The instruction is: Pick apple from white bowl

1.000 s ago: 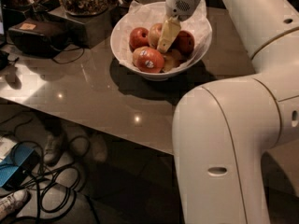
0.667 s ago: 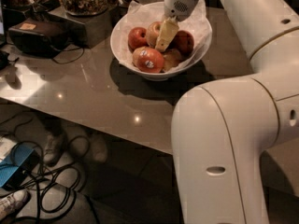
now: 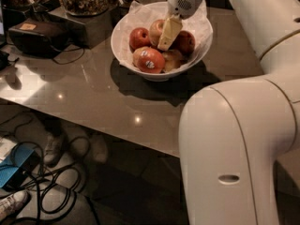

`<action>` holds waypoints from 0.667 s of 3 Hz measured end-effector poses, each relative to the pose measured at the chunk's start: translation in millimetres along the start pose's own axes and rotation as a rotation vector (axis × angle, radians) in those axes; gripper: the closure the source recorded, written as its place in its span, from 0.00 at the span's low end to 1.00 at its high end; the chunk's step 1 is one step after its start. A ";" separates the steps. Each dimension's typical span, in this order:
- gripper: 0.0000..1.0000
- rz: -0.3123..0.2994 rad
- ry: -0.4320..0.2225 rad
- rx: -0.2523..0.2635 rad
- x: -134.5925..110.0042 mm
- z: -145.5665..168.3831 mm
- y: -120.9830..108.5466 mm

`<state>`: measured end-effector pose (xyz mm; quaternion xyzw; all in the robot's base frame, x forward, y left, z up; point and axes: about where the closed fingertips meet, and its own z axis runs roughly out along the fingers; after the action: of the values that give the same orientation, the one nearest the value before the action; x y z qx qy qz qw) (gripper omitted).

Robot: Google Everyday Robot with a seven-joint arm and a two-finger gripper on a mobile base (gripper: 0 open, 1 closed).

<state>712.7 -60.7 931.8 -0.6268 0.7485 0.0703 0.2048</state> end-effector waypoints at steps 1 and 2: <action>1.00 0.025 -0.044 0.048 -2.9 -28.2 9.1; 1.00 0.025 -0.077 0.066 -10.1 -50.6 27.3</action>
Offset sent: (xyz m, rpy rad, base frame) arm -0.0782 -0.0029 0.0682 0.1028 -0.0939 -0.0427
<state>676.6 -64.2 977.5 -0.6071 0.7498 0.0722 0.2529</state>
